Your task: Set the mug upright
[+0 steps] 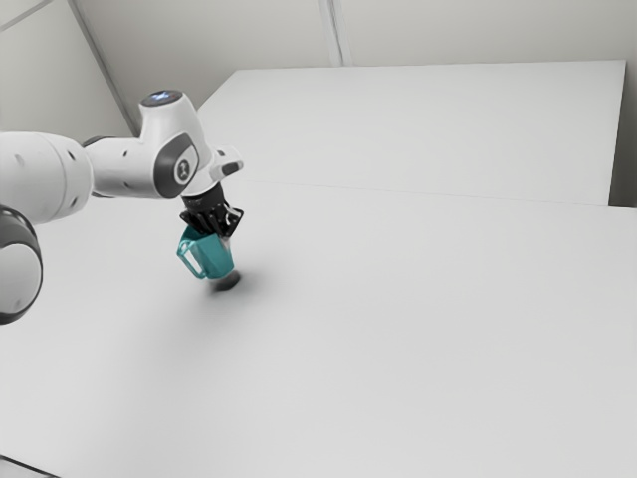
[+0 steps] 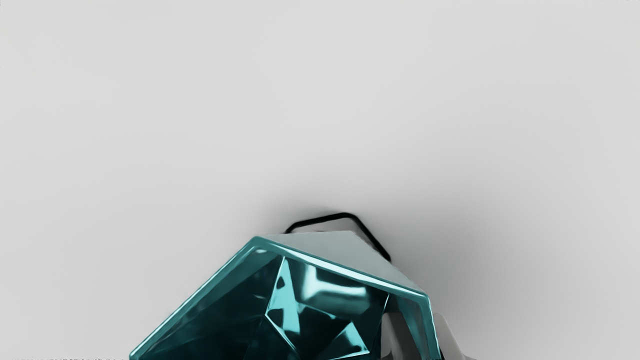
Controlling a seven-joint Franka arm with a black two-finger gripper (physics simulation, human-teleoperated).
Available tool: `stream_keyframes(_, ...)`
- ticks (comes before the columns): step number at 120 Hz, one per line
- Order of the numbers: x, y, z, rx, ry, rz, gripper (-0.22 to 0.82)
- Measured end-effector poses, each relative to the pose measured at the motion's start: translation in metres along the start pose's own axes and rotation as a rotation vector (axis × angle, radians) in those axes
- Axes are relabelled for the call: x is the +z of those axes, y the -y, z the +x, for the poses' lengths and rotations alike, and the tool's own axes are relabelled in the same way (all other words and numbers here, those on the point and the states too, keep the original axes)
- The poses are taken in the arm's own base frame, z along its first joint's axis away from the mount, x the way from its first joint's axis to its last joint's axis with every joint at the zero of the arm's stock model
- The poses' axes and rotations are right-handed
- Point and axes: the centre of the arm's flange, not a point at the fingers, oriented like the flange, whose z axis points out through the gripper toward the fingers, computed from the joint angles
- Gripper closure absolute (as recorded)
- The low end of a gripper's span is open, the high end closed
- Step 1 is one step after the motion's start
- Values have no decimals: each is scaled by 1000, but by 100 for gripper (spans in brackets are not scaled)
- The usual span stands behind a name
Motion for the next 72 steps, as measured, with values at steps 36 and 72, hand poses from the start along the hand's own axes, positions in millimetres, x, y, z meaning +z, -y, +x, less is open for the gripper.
stream_keyframes(36, 17, -1, 0, -87, 23, 15, 78)
stream_keyframes(72, 23, -2, 0, -138, 33, 14, 50)
